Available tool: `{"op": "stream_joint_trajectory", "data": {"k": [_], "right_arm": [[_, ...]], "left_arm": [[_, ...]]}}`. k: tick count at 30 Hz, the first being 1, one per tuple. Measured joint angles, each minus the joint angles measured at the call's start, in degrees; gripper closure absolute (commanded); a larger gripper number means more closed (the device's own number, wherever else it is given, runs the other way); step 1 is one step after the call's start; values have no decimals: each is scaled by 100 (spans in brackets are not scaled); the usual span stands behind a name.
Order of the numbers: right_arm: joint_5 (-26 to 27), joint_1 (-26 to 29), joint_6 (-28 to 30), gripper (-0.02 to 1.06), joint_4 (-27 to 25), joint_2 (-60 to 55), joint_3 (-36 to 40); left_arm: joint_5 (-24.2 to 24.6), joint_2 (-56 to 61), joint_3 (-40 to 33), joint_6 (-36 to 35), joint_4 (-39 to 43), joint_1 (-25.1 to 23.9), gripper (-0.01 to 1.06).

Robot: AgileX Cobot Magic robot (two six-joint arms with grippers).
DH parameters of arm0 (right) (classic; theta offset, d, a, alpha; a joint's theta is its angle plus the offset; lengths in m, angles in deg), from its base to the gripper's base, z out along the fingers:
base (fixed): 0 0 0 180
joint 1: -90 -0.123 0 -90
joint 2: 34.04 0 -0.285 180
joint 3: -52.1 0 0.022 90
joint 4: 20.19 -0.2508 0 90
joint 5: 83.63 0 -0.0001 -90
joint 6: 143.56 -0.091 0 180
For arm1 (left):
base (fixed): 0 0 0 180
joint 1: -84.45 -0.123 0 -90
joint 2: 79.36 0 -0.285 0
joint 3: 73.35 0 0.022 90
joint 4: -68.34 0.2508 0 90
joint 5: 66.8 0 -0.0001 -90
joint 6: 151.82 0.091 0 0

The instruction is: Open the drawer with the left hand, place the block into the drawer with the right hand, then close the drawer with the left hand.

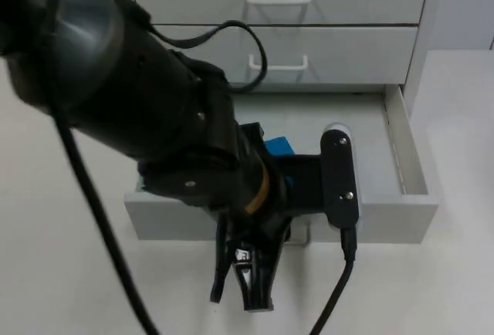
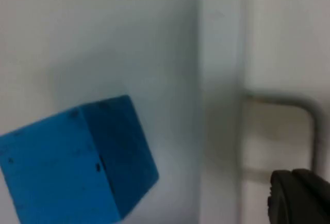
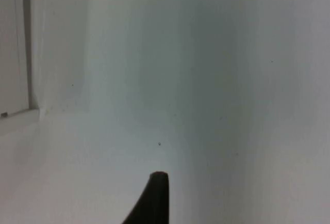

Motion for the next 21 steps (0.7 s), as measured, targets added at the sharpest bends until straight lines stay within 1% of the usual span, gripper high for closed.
{"op": "stream_joint_trajectory", "data": {"k": [6,8,10,11,15,16,20,21], "right_arm": [[0,0,0,20,0,0,0],[0,0,0,20,0,0,0],[0,0,0,20,0,0,0],[0,0,0,20,0,0,0],[0,0,0,20,0,0,0],[0,0,0,20,0,0,0],[0,0,0,20,-10,0,0],[0,0,0,20,-10,0,0]], "left_arm": [[37,-236,181,-112,173,0,105],[25,-319,280,-293,459,-49,105],[2,-383,333,-633,825,-117,105],[2,-383,333,-633,825,-117,105],[100,-446,506,-1569,1535,-381,105],[100,-446,506,-1569,1535,-381,105],[120,-449,795,-2592,2546,-713,105],[120,-449,795,-2592,2546,-713,105]]}}
